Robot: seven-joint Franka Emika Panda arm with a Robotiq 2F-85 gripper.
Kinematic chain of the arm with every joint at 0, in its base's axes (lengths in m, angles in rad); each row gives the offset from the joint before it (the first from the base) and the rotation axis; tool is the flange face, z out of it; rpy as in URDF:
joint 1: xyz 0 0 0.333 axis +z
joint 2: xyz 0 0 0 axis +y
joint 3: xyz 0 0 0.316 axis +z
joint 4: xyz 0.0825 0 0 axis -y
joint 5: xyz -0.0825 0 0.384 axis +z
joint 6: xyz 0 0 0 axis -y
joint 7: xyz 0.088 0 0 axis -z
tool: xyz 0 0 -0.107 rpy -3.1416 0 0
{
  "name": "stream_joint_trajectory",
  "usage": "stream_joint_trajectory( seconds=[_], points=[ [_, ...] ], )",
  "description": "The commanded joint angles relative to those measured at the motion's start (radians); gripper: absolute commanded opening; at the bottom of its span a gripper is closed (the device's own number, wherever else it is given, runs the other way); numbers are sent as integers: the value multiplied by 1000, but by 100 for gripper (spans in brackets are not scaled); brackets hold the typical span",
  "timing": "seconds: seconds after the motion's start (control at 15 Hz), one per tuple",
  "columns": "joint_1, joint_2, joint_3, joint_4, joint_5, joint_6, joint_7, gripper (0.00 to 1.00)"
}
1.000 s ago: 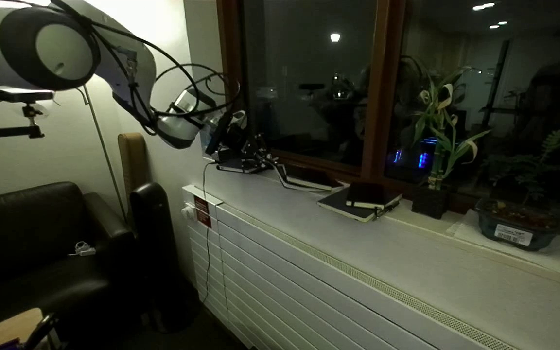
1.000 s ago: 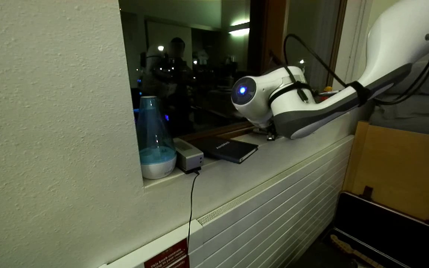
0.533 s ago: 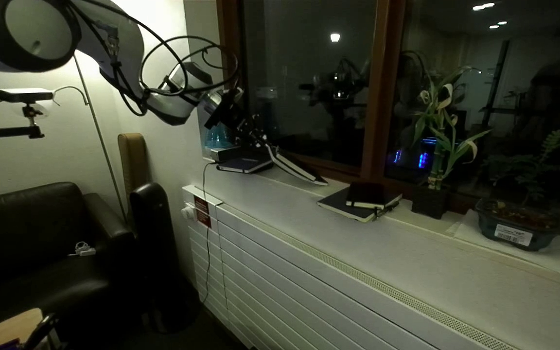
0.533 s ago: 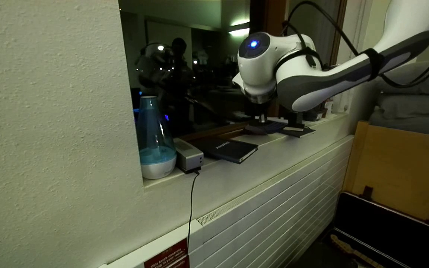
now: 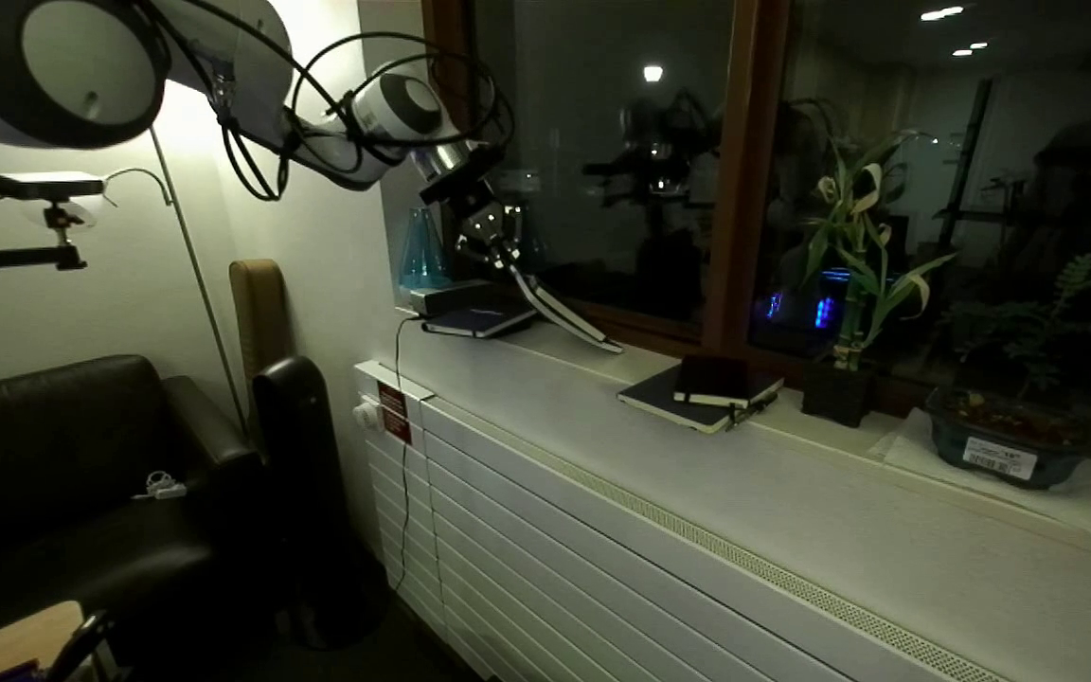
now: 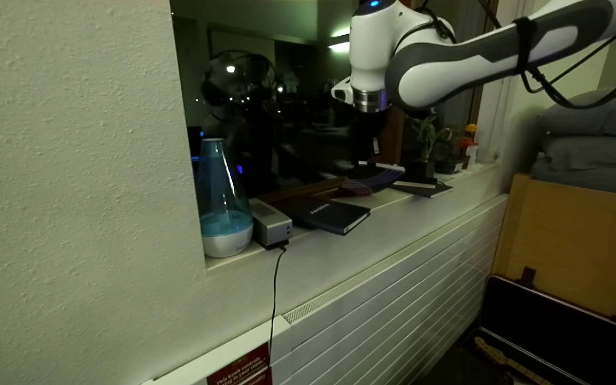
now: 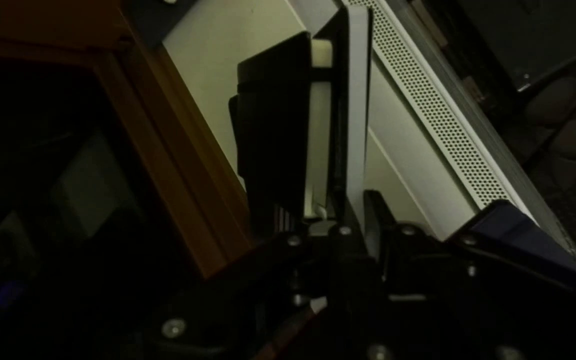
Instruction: Put one middle book on top of the book on the left.
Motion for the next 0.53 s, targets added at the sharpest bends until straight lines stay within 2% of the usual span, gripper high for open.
stream_joint_trajectory(
  seconds=[0.0,0.2,0.27,0.47],
  points=[
    [-4,58,2,158,168,-112,-153,3],
    [26,66,-39,226,176,-146,-95,3],
    [11,65,-18,236,156,-143,-77,3],
    [15,63,-24,277,154,-131,-26,3]
  ],
)
